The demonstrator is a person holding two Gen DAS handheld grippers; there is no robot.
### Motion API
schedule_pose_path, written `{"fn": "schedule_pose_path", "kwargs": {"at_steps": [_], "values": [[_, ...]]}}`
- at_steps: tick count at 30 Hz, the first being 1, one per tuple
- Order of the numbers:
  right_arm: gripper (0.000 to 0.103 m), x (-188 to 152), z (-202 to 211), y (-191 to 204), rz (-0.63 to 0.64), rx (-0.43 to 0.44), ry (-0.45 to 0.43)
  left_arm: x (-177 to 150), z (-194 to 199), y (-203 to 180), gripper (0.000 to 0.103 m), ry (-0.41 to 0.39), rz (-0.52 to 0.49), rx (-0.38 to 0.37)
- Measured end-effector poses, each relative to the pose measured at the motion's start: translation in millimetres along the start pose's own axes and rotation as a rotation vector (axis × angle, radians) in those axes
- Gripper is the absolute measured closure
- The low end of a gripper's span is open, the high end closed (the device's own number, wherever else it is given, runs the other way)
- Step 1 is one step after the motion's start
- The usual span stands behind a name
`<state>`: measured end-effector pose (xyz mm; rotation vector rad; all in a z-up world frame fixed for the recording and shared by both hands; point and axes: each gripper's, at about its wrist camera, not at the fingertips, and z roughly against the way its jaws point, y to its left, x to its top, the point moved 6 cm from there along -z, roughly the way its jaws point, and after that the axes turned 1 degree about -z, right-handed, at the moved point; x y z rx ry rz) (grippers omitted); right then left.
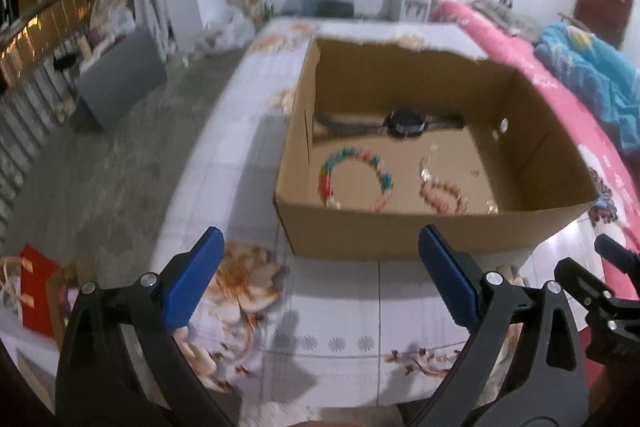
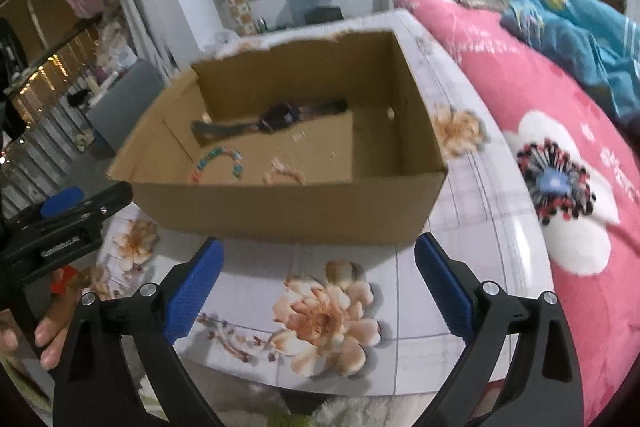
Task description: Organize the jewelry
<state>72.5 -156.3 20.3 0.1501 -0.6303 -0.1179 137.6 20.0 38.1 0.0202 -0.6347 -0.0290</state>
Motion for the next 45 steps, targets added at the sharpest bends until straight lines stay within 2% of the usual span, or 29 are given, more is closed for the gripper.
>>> {"fn": "schedule_pose_path", "kwargs": {"at_steps": [3,7,14,24,45], "values": [[0.009,2.3,-11.7,-2.0,-0.038,0.017,0.043,-4.4,-12.0,0.1,0.009,0.043,0.022,0.012],[0.009,6.9,-20.3,-1.6,-0.041,0.009,0.056,-2.2,-16.2,-7.5,0.009,0.034,-0.023,0.047],[0.009,12.2,-28.8,-3.0,-0.033,-0.014,0.070,0.1,-22.4,-21.5,0.009,0.054,-0.064,0.049],[0.009,17.0,-28.4,-7.7,-0.035,-0.026,0.067,-1.2,-26.4,-36.0,0.009,0.084,-0.126,0.017],[0.009,18.5,-25.3,-5.0,-0.015,-0.035,0.058,-3.6,-24.7,-40.6,0.009,0.096,-0.128,-0.023]]}}
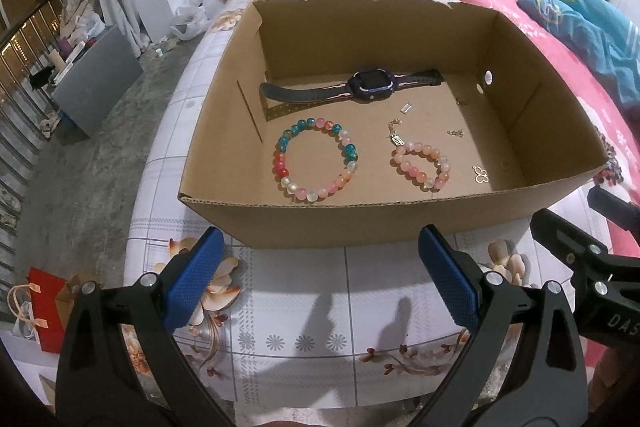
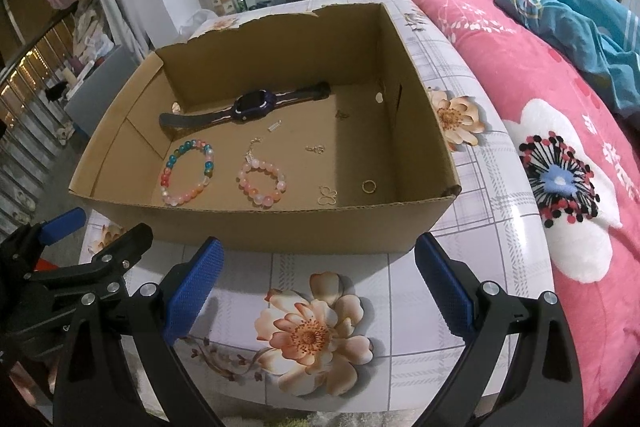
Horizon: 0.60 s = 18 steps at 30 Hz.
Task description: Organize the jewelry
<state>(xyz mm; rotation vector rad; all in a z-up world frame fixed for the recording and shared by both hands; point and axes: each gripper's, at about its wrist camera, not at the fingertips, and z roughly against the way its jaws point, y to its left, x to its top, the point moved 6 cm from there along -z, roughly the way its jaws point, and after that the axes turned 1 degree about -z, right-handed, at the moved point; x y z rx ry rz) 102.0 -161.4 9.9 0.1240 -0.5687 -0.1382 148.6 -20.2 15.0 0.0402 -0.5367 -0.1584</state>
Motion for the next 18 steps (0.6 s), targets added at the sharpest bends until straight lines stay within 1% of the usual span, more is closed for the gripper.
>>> {"fn": "schedule_pose_path", "kwargs": {"at_steps": [18], "values": [[0.009,-1.7,-0.2,0.5,0.002,-0.003,0.001,0.3,0.5,0.0,0.009,0.000,0.002,-0.001]]}}
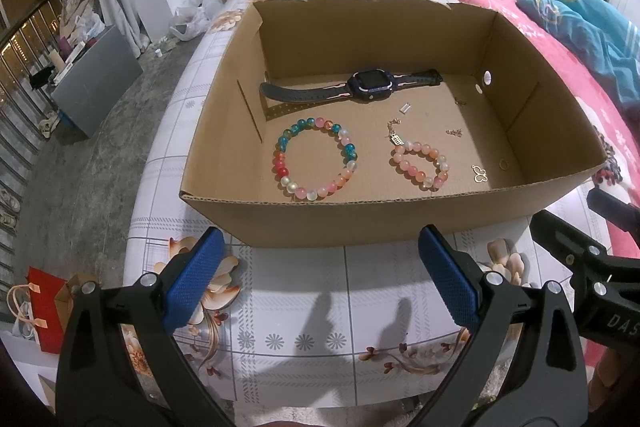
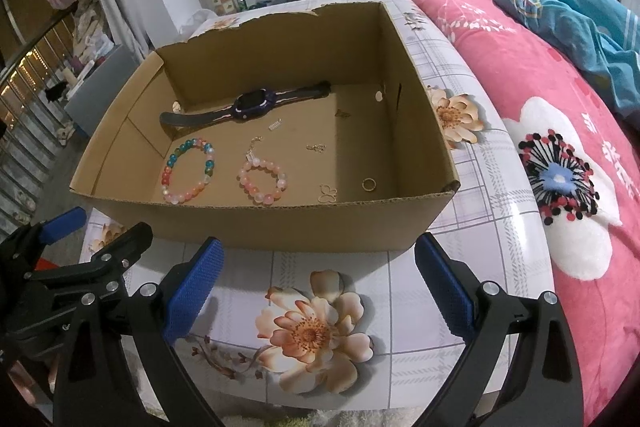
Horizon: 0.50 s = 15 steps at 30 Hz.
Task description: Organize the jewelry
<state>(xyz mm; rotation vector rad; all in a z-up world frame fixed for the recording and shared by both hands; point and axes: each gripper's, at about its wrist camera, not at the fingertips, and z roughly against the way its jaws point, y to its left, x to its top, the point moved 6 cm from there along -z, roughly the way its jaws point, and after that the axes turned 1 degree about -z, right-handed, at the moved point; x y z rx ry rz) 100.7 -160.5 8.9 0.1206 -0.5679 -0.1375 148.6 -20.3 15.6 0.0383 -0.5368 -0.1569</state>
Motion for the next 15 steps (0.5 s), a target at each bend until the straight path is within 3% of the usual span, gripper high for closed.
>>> {"fn": "schedule_pose_path", "kwargs": {"at_steps": [15], "values": [[0.009,-0.3,-0.1,-0.4,0.000,0.001,-0.001,-0.2,0.1,-0.4,0.009,0.001,-0.001,0.000]]}}
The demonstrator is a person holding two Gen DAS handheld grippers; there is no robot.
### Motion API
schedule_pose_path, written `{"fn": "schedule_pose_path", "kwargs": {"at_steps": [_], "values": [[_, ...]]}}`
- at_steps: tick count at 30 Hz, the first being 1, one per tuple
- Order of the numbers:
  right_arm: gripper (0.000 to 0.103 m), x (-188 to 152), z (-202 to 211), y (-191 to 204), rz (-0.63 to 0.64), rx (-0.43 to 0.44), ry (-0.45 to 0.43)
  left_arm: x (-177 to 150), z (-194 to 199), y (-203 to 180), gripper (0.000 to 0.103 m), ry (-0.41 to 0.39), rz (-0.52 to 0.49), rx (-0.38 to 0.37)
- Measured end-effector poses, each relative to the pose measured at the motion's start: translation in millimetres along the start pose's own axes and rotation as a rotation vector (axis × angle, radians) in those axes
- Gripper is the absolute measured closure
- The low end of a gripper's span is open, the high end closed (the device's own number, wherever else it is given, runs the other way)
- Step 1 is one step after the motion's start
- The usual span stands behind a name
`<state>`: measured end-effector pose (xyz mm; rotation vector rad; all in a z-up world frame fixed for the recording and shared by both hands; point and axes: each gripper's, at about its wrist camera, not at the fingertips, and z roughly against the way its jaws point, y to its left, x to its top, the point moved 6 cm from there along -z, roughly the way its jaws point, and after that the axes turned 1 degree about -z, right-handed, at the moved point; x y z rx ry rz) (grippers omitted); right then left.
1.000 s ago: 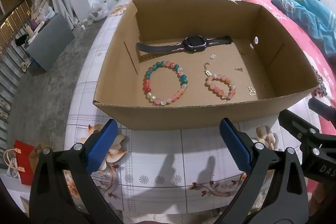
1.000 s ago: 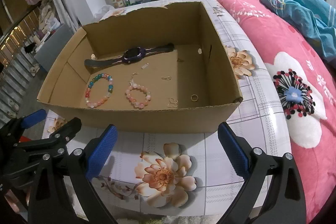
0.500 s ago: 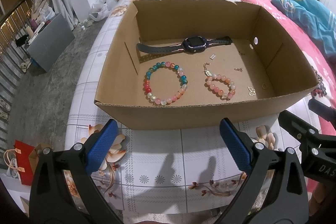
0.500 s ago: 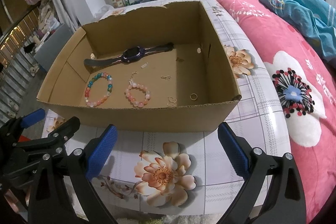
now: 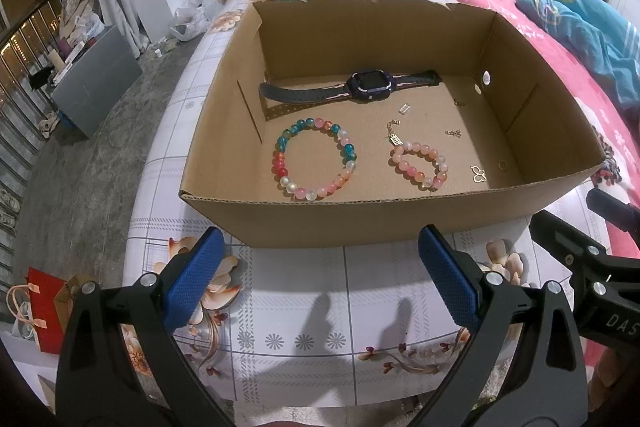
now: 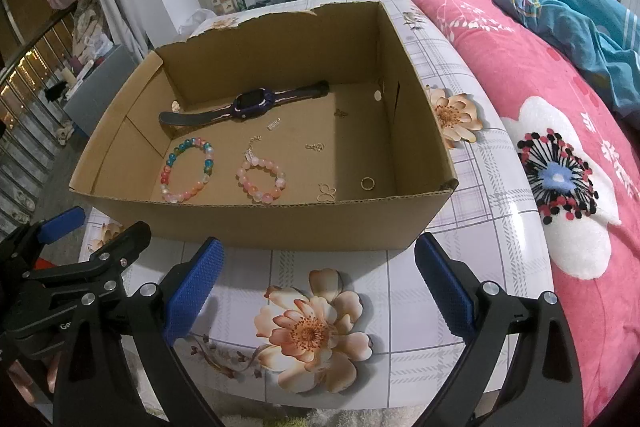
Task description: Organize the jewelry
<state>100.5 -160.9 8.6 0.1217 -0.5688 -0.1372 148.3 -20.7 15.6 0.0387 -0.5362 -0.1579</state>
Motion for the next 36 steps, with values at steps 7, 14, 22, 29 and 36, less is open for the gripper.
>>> {"fn": "schedule_pose_path", "kwargs": {"at_steps": [7,14,22,29,36], "values": [[0.009,-1.4,0.3,-3.1,-0.003,0.000,0.004,0.0,-0.3,0.2,0.009,0.000,0.001,0.000],[0.009,-1.2,0.4,-2.8,-0.003,-0.001,0.004,0.4,-0.4,0.4,0.009,0.000,0.001,0.000],[0.009,-2.1,0.1,-3.5,-0.004,-0.002,0.007,0.3,-1.1,1.2,0.009,0.000,0.000,-0.001],[0.009,-1.9,-0.2,-3.1,-0.004,-0.002,0.007,0.3,-1.0,1.4,0.009,0.000,0.000,-0.001],[0.009,-1.9,-0.1,-3.1,-0.003,-0.002,0.006,1.4,-0.3,4.0,0.009,0.005,0.005,0.012]]}}
